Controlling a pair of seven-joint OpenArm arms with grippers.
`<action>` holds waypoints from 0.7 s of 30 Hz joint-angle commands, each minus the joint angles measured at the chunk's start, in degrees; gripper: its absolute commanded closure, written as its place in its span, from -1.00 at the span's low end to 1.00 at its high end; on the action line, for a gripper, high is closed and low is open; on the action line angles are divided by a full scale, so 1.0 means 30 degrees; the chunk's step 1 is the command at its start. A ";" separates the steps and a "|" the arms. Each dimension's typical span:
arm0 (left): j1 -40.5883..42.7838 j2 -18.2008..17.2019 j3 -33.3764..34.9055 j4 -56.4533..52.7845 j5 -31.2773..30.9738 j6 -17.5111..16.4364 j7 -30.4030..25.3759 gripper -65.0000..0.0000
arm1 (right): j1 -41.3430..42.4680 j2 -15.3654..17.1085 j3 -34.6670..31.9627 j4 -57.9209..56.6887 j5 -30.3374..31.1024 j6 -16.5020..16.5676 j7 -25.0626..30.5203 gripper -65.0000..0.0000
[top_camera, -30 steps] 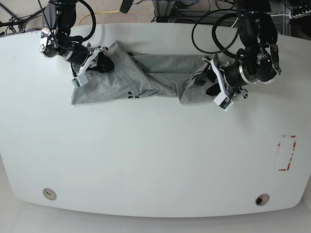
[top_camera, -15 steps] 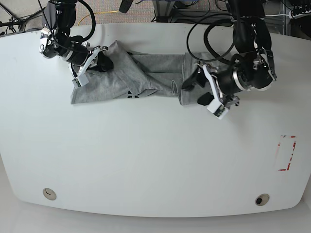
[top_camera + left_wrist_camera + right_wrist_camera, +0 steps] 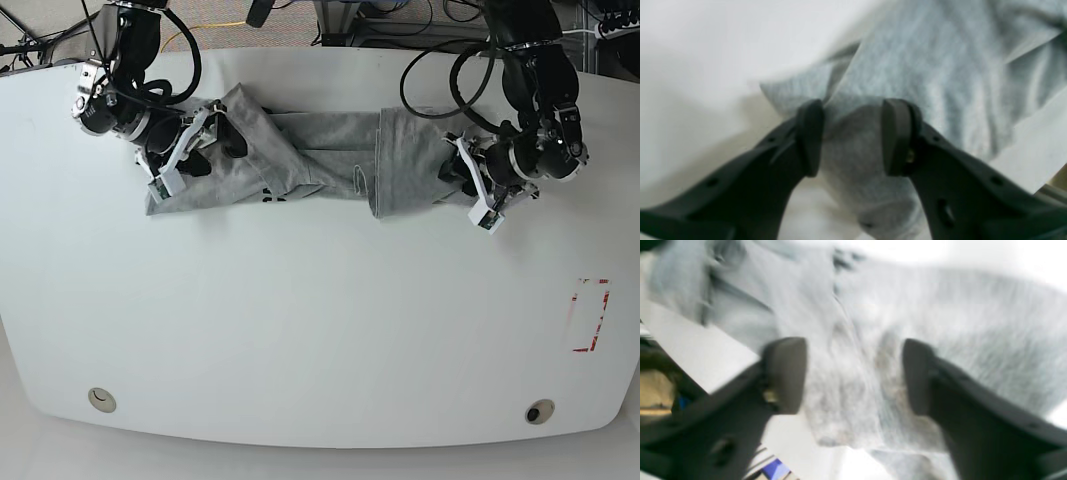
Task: Fold the T-shirt properly
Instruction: 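Regrasp the strip end with the right gripper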
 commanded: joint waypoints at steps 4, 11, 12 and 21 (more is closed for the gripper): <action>0.0340 -0.0755 0.0189 -0.1194 -0.0180 -0.0019 -0.1596 0.26 | 0.0528 0.0366 0.2664 0.0549 0.2282 -0.0032 -0.1254 -0.89; 0.0838 -0.1107 0.0951 -0.2337 -0.0180 -0.0019 -0.3091 0.26 | 0.1613 0.1567 0.5653 -0.1503 0.2634 -0.0032 -0.2455 -0.96; 0.0867 -0.1107 0.0951 -0.2425 -0.0180 -0.0019 -0.3091 0.26 | 0.1613 0.1772 0.5975 -0.1854 0.2634 -0.0032 -0.2485 -0.96; 0.0838 -0.1370 0.1010 -0.2630 -0.0209 -0.0019 -0.3120 0.26 | 0.3078 0.3706 0.6561 -0.6601 0.2634 -0.0032 -0.2192 -0.96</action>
